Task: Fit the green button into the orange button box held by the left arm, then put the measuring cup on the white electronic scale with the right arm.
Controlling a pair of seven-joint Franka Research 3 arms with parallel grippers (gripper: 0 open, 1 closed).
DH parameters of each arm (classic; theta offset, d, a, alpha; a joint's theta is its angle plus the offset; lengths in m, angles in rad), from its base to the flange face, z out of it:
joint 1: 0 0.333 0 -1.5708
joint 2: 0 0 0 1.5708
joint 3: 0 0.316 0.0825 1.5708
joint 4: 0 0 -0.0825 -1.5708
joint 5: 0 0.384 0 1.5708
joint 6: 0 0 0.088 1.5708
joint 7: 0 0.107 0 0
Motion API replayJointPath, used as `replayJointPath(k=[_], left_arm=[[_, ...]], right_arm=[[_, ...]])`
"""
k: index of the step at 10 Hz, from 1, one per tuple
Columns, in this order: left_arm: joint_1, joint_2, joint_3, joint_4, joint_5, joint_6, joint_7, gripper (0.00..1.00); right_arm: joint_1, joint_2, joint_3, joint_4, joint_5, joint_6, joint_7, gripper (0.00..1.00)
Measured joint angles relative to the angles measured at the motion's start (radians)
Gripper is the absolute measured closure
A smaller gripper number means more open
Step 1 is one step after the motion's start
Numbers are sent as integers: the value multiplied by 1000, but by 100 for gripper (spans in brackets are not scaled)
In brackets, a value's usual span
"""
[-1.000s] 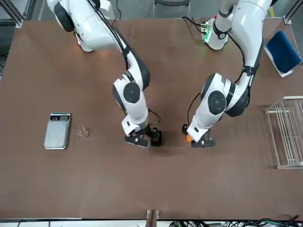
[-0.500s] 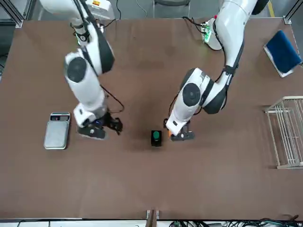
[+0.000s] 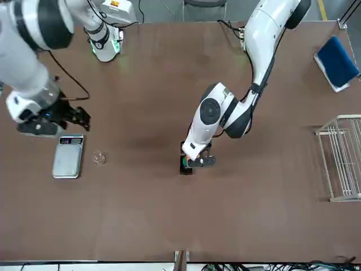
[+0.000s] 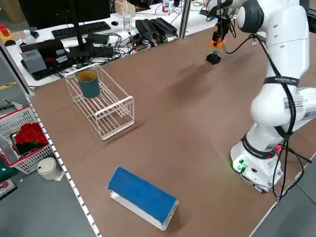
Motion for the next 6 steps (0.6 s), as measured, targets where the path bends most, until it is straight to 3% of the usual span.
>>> replayJointPath(k=[3,6], left_arm=[[-73,43,67,31,0,50,23,20],[-123,65,132,34,0,89,61,20]], right_arm=[[-103,-27,-25,-9,3,-46,-100,0],[-134,-30,-24,-9,4,-52,-128,0]])
